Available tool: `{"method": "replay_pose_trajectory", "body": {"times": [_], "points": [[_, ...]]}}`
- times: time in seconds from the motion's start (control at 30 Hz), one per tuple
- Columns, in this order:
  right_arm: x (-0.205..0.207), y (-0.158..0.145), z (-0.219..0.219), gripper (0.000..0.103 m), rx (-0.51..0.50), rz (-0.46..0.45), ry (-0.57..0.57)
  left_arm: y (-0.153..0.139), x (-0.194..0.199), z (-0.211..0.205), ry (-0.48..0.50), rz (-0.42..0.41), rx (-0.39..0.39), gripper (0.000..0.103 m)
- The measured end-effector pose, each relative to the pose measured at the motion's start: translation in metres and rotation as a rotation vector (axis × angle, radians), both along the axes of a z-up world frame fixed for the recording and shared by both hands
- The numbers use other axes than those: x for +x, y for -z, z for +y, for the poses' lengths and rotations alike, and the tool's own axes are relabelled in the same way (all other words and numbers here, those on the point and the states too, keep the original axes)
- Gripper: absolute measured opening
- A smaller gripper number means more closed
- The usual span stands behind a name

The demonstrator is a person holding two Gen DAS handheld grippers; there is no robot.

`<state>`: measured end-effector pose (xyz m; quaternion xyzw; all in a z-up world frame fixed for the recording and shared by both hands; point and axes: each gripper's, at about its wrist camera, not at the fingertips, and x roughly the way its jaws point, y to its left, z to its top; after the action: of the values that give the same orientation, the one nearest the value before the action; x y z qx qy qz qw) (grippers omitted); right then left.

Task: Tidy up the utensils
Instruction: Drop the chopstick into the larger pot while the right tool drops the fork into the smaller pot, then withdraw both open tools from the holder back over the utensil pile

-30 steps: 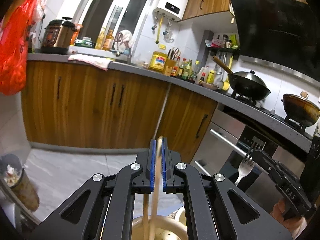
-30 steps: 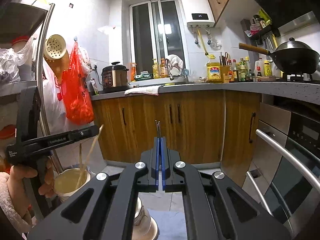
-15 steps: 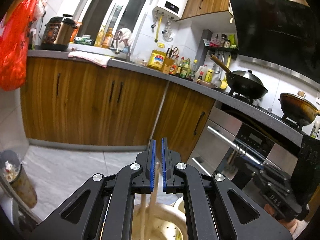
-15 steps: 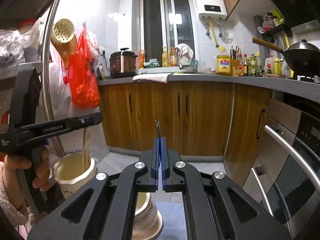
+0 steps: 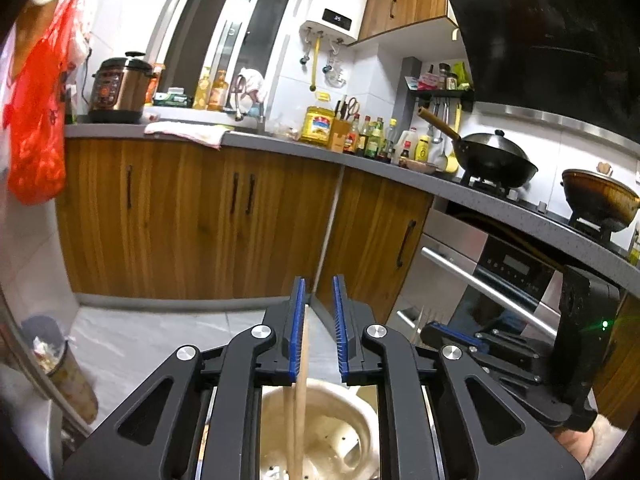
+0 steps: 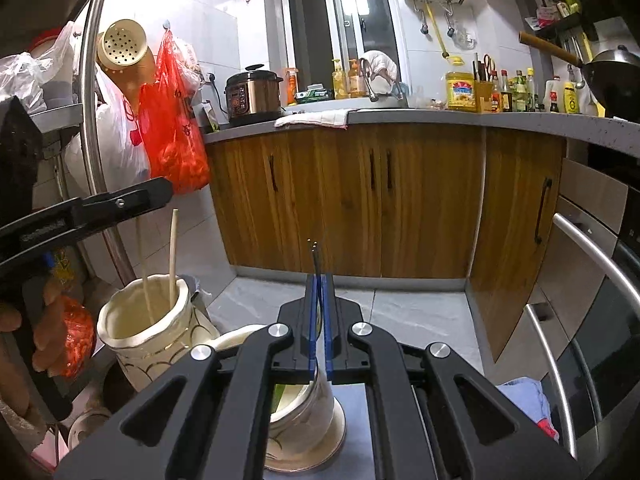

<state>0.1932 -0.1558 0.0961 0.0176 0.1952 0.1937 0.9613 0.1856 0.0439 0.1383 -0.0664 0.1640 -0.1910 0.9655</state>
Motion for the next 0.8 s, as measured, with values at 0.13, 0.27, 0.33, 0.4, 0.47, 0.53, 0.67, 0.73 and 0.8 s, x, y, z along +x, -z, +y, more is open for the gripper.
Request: {"method": "replay_pose_trajectory", "body": {"times": [0.13, 0.27, 0.33, 0.4, 0.47, 0.53, 0.67, 0.73, 0.8], "points": [[-0.005, -0.003, -0.002, 0.023, 0.013, 0.0, -0.002, -0.004, -0.01, 0.001, -0.027, -0.003, 0.021, 0.034], [-0.022, -0.015, -0.007, 0.05, 0.022, -0.024, 0.002, -0.006, -0.026, 0.007, -0.081, 0.006, 0.04, 0.051], [-0.032, -0.022, -0.01, 0.06, 0.027, -0.032, 0.012, -0.007, -0.035, 0.01, -0.092, 0.027, 0.051, 0.059], [-0.042, -0.027, -0.015, 0.066, 0.035, -0.023, 0.02, -0.008, -0.043, 0.01, -0.099, 0.039, 0.055, 0.066], [-0.055, -0.033, -0.019, 0.072, 0.037, -0.005, 0.027, -0.009, -0.057, 0.009, -0.114, 0.051, 0.069, 0.07], [-0.068, -0.036, -0.023, 0.078, 0.045, 0.004, 0.032, -0.008, -0.069, 0.007, -0.11, 0.062, 0.073, 0.075], [-0.091, -0.036, -0.03, 0.084, 0.069, 0.034, 0.039, -0.006, -0.09, -0.004, -0.064, 0.089, 0.086, 0.082], [-0.101, -0.034, -0.034, 0.086, 0.083, 0.051, 0.042, -0.003, -0.098, -0.009, -0.059, 0.103, 0.091, 0.083], [-0.112, -0.03, -0.036, 0.087, 0.087, 0.067, 0.051, 0.001, -0.11, -0.013, -0.064, 0.113, 0.099, 0.085]]}}
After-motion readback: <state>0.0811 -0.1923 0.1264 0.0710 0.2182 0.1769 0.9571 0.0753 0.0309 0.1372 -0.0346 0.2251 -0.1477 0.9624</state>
